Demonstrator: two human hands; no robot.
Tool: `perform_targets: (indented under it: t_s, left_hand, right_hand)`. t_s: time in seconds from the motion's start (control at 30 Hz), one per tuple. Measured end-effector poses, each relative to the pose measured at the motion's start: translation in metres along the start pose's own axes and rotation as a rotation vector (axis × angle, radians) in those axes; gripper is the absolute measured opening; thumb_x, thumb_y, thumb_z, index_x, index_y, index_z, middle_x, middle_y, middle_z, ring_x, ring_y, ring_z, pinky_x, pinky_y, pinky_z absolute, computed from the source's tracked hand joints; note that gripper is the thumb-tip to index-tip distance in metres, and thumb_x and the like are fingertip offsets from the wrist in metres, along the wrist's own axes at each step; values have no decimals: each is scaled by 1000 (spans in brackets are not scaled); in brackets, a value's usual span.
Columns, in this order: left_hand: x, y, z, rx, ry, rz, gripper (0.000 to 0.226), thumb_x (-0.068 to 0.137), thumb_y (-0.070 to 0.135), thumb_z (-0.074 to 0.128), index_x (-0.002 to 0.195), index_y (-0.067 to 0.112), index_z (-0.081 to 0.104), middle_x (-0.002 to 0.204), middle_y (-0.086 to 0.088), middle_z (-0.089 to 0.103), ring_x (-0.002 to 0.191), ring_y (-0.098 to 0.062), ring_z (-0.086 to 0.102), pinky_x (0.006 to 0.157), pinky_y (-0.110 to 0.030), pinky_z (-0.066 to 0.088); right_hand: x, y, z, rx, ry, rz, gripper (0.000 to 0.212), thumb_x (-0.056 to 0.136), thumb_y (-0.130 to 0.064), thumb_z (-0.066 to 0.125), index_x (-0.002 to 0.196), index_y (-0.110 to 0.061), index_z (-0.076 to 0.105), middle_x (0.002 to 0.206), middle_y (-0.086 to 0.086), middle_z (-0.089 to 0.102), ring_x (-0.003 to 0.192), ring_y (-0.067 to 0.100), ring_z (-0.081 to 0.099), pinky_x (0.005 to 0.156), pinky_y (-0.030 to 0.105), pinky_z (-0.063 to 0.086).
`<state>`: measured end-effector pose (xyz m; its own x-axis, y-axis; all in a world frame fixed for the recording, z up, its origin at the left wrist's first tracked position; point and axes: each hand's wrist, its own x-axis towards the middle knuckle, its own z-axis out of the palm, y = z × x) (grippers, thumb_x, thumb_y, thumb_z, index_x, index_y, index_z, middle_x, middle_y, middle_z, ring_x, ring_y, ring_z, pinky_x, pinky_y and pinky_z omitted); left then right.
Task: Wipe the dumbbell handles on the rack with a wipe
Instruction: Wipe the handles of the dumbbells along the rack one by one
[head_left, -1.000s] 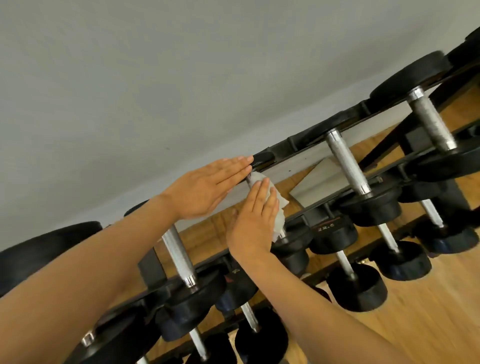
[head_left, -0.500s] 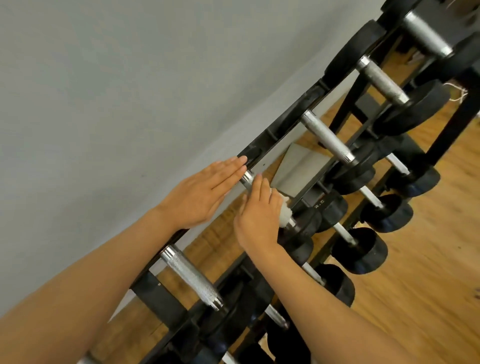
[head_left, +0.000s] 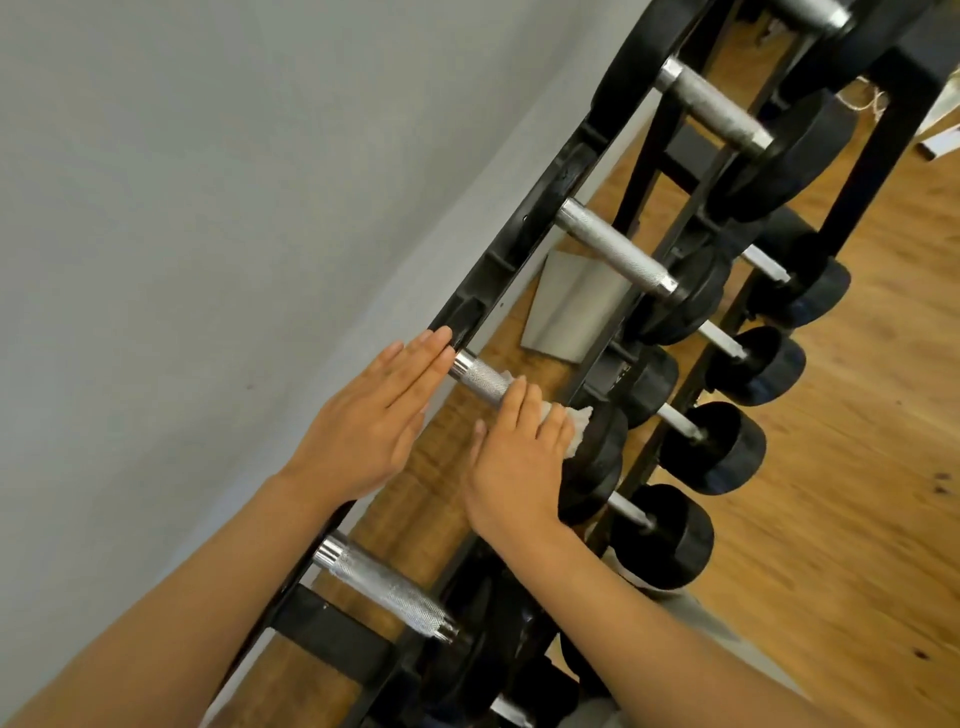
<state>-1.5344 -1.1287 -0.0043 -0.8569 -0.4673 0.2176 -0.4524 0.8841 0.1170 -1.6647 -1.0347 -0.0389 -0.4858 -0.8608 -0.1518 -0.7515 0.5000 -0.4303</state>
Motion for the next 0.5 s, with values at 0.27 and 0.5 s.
perform_targets:
  t_s: [0.27,0.5]
  left_hand:
    - [2,3,-2,37,5,12,43,105,8,35,144,-6,40,154,-22,37,145,-30,34,116,-46,35]
    - [2,4,-4,7,13,3,43,102,3,40,143,-8,41,153,-22,37,144,-31,36,116,-45,35]
  right_hand:
    - [4,12,-16,12,-110,-133,63,98,-38,30,149,-2,31,142,17,46,124,39,47,109,53,35]
    - [18,-13,-39,0,-365,-58,68,98,-41,16,154,-4,2,156,16,19,140,43,22,115,57,15]
